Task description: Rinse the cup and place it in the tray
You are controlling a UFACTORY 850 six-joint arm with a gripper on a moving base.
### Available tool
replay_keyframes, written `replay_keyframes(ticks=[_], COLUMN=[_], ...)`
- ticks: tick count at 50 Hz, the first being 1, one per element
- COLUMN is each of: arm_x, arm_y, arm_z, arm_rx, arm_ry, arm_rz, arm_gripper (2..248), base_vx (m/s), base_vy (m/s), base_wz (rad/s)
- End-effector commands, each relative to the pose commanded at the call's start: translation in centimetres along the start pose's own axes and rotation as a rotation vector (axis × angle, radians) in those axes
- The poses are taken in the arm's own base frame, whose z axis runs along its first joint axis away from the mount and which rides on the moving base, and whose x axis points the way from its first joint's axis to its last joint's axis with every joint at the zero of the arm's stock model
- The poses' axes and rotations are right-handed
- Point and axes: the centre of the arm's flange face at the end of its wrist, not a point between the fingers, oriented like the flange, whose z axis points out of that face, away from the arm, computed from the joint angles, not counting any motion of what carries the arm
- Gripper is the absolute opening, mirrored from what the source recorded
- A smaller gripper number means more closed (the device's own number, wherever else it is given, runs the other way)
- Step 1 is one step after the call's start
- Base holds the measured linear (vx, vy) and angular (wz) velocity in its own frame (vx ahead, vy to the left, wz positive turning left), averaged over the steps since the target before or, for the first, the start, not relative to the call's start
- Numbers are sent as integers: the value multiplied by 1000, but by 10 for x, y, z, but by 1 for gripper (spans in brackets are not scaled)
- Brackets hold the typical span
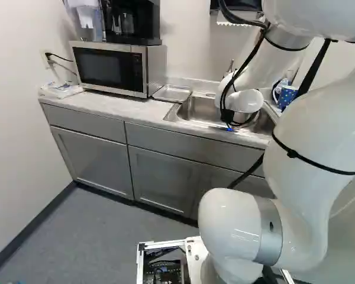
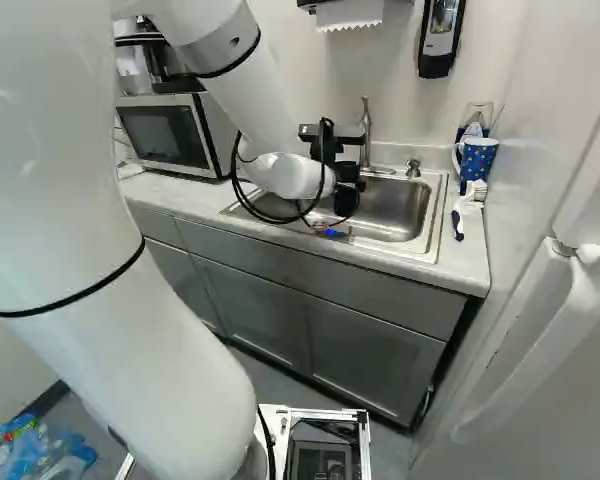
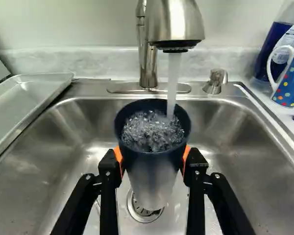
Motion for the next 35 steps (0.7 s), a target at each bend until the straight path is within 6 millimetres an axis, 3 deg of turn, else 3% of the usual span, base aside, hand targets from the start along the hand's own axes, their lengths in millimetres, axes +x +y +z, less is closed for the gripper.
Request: replay_keyframes(ticks=[35], arm_x=[1], arm_y=[-52], arm_z=[0], arm_rx=[102], arm_ry=[3], arm_rz=[-45], arm_gripper=[126], base_vx=[0], base_vy=[0], base_wz=[0])
